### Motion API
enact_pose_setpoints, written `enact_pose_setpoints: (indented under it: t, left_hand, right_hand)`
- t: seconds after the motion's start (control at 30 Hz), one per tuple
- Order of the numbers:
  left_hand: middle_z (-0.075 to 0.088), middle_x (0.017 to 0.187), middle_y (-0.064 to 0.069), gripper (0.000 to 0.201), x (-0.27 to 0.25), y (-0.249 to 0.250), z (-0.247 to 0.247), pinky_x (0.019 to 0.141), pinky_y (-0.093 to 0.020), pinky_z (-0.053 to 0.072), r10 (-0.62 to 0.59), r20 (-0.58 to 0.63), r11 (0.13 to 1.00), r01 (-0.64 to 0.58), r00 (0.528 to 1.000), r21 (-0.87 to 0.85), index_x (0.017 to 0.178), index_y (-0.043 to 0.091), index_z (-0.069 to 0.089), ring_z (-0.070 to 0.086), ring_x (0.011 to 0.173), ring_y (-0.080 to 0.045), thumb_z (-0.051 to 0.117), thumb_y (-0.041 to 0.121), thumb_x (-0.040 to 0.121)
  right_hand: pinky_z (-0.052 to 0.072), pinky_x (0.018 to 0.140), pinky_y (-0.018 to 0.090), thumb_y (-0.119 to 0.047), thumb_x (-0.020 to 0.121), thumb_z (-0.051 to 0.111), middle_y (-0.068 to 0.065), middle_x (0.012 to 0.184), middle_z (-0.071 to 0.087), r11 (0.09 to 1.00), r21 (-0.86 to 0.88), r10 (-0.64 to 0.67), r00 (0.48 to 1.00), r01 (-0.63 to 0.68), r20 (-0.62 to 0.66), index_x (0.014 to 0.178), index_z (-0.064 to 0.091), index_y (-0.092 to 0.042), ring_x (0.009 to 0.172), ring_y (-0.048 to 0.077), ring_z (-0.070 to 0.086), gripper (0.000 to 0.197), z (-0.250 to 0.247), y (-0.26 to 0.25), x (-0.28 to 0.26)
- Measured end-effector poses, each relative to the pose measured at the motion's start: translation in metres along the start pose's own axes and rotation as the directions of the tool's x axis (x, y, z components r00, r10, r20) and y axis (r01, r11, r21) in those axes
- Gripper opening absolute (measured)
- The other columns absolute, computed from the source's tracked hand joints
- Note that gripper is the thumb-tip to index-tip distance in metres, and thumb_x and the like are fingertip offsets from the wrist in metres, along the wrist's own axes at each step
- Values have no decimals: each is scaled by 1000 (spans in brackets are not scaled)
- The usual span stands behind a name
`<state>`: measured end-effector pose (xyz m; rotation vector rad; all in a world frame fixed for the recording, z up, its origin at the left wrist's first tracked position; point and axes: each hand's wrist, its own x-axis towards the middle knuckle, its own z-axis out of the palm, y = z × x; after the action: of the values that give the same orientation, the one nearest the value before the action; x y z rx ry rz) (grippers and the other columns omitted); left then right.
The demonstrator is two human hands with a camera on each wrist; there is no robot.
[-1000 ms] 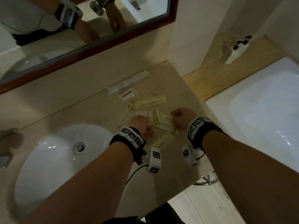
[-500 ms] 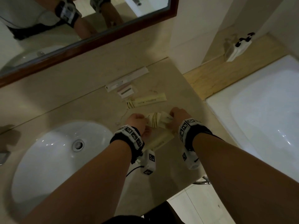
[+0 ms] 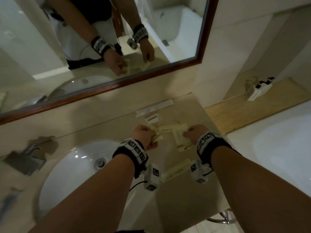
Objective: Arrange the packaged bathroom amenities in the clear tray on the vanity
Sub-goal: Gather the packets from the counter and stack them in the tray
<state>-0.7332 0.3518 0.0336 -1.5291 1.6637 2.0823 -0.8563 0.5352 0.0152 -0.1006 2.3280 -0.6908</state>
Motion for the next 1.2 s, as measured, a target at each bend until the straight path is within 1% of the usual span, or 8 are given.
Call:
enact_pose_setpoints:
  t: [0.33, 0.4, 0.63, 0.83, 0.93, 1.0, 1.1, 1.2]
  left_hand:
    - [62, 107, -7, 38, -29, 19, -77, 58, -33, 58, 225, -96, 970, -214, 970, 114, 112, 31, 59, 66, 84, -26, 74, 9, 85]
    - [62, 102, -3, 39, -34, 19, -96, 62, -35, 60, 240, -114, 968, -229, 964, 99, 113, 29, 59, 67, 85, -25, 75, 9, 85]
    - [69, 102, -12, 40, -34, -7, -146, 79, -47, 62, 241, -149, 970, -232, 959, 76, 113, 30, 64, 70, 88, -30, 76, 6, 83]
    - [69, 109, -12, 49, -32, -47, -159, 80, -51, 61, 213, -148, 971, -192, 966, 141, 104, 51, 63, 71, 93, -33, 72, 10, 79]
    - [69, 104, -12, 62, -34, -52, -165, 78, -42, 62, 206, -161, 974, -187, 965, 126, 124, 47, 51, 71, 90, -30, 74, 11, 79]
    - [70, 103, -12, 64, -37, -51, -173, 82, -43, 61, 190, -167, 980, -175, 968, 99, 127, 42, 45, 71, 93, -29, 76, 13, 78]
    - [73, 104, -11, 58, -41, -46, -185, 86, -53, 59, 194, -157, 981, -186, 969, 63, 123, 19, 56, 71, 96, -31, 81, 20, 71]
    - [75, 100, -12, 52, -48, -41, -209, 83, -61, 58, 233, -122, 971, -224, 965, 80, 102, 25, 67, 72, 95, -37, 84, 38, 55]
  right_hand:
    - [43, 70, 32, -31, 87, 71, 7, 92, 60, 977, 194, -115, 987, 92, 112, 120, 66, -7, 66, 20, 50, 42, 45, -79, -11]
    - [45, 70, 32, -29, 87, 71, 8, 93, 62, 977, 182, -129, 985, 107, 114, 114, 67, -8, 75, 24, 55, 35, 54, -92, -9]
    - [45, 85, 24, -27, 91, 63, 10, 131, 58, 933, -325, -97, 978, 153, 182, 132, 56, -9, 119, 31, 58, 46, 94, -89, -10]
    - [53, 82, 37, -31, 89, 51, 11, 122, 62, 866, -499, 57, 996, -16, 66, 129, 56, -13, 102, 29, 62, 45, 132, -38, 26]
    - [50, 99, 42, -28, 96, 49, 12, 137, 55, 907, -411, -70, 995, 94, 72, 139, 49, -13, 122, 32, 55, 46, 130, -60, -19]
    - [43, 109, 43, -31, 98, 52, 11, 144, 47, 994, -86, -57, 988, 70, 146, 142, 45, -13, 128, 33, 51, 49, 121, -94, -34]
    - [58, 77, 38, -36, 92, 64, 9, 106, 66, 983, 130, -168, 935, 133, 313, 112, 60, -11, 83, 27, 63, 32, 124, -147, -53]
    - [56, 68, 36, -41, 86, 73, 7, 91, 70, 949, 261, -287, 823, 175, 491, 103, 65, -12, 73, 23, 65, 34, 144, -190, -81]
